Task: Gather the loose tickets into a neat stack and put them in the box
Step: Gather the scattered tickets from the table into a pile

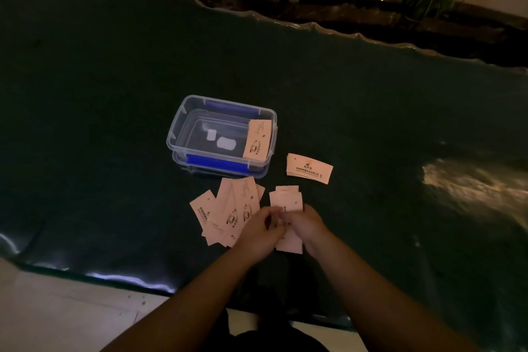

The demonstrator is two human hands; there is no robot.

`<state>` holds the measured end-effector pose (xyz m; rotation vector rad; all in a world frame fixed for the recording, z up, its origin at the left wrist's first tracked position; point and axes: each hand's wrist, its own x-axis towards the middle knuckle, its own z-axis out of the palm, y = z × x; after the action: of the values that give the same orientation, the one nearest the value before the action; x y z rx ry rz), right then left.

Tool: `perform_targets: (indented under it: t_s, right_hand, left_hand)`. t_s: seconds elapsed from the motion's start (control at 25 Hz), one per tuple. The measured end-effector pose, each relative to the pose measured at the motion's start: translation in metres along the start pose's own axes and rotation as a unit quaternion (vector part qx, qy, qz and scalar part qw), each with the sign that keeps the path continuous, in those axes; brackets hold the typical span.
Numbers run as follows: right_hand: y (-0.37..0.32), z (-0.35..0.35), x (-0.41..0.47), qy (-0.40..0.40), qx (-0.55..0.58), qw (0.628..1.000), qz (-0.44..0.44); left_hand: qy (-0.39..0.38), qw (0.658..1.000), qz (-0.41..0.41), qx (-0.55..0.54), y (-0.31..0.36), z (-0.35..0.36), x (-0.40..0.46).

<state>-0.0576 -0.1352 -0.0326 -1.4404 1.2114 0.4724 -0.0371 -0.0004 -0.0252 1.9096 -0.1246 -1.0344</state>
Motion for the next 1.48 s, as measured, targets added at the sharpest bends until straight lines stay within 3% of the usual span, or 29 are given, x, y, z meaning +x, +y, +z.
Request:
perform_targets:
  t_s: [0.12,0.2,0.28,0.4,0.64,0.88,1.28,1.48]
  right_hand:
    - [0.002,-0.002,-0.002,0.003,0.015,1.0,-0.007]
    - [0.003,-0.004,-0.003,0.001,0.053,0.998,0.013]
    - [0.002,-0.005,-0.005,-0.02,0.104,0.994,0.028]
    - [-0.001,0.001,-0.009,-0.079,0.159,0.984,0.026]
    - [0.0,0.02,-0.007,-0.079,0.104,0.991,-0.003]
    - [-0.005,0.017,-0.01,-0.073,0.081,0.994,-0.026]
    - [0.005,0.003,-0.006,-0.044,0.014,0.999,0.003]
    - [0.013,-0.008,-0.003,-0.034,0.033,0.999,0.001]
  left_hand:
    - [0.088,0.993,0.023,0.071,-0.003,-0.014,-0.009]
    - [0.186,0.973,0.031,0.132,-0.005,-0.028,-0.014]
    - [0.233,0.956,0.003,0.18,-0.01,-0.042,-0.012]
    - [0.18,0.957,-0.089,0.208,-0.02,-0.05,-0.002]
    - [0.124,0.972,-0.061,0.189,-0.024,-0.041,-0.005]
    - [0.12,0.961,-0.088,0.233,-0.022,-0.025,-0.008]
    - [0.049,0.993,0.001,0.104,-0.018,0.003,-0.007]
    - [0.011,0.996,0.027,0.083,-0.026,0.01,-0.009]
